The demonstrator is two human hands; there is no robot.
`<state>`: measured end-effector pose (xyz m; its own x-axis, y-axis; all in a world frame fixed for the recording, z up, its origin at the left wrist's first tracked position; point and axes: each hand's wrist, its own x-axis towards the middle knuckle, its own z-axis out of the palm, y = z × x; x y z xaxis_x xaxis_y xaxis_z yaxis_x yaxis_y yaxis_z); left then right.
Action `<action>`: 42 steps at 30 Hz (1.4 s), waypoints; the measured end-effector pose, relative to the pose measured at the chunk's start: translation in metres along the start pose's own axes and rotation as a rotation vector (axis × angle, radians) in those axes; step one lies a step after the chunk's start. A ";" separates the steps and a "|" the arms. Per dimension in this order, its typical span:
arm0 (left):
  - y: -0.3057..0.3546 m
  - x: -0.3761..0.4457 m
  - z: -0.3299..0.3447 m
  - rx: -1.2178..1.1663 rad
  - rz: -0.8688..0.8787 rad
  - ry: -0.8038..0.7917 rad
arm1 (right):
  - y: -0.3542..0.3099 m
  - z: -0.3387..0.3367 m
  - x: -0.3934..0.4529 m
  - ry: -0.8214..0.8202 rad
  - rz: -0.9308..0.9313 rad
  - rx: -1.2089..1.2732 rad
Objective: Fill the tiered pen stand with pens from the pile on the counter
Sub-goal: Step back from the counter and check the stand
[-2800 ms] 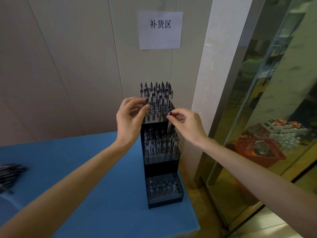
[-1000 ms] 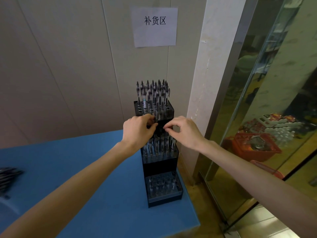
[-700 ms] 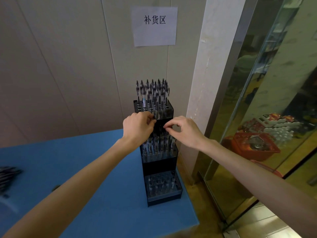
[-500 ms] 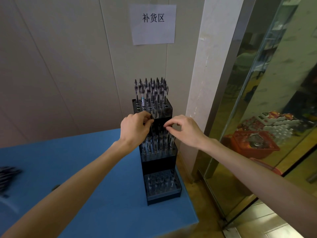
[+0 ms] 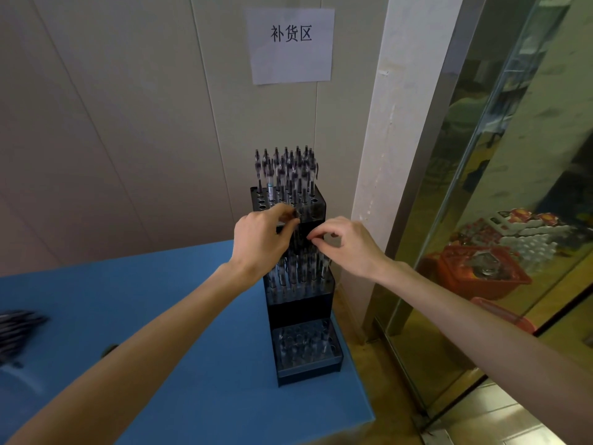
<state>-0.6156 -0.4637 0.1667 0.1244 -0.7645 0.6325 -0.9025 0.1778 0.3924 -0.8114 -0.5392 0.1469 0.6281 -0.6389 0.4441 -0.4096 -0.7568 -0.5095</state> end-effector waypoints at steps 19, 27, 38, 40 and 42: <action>0.010 0.025 0.008 0.491 -0.024 -0.353 | -0.002 -0.005 -0.002 0.021 0.015 0.024; 0.019 0.017 0.004 0.335 0.023 -0.310 | -0.010 -0.002 -0.004 0.043 0.008 -0.020; -0.027 -0.075 0.015 0.106 0.030 -0.205 | -0.002 0.037 -0.020 -0.049 -0.079 -0.308; -0.024 -0.076 0.017 0.165 0.024 -0.202 | 0.000 0.033 -0.019 -0.054 -0.107 -0.381; -0.018 -0.072 0.018 0.225 0.010 -0.218 | 0.000 0.030 -0.018 -0.082 -0.123 -0.434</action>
<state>-0.6159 -0.4227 0.1025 0.0456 -0.8827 0.4677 -0.9749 0.0628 0.2135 -0.8033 -0.5235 0.1166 0.7327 -0.5408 0.4131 -0.5569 -0.8254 -0.0928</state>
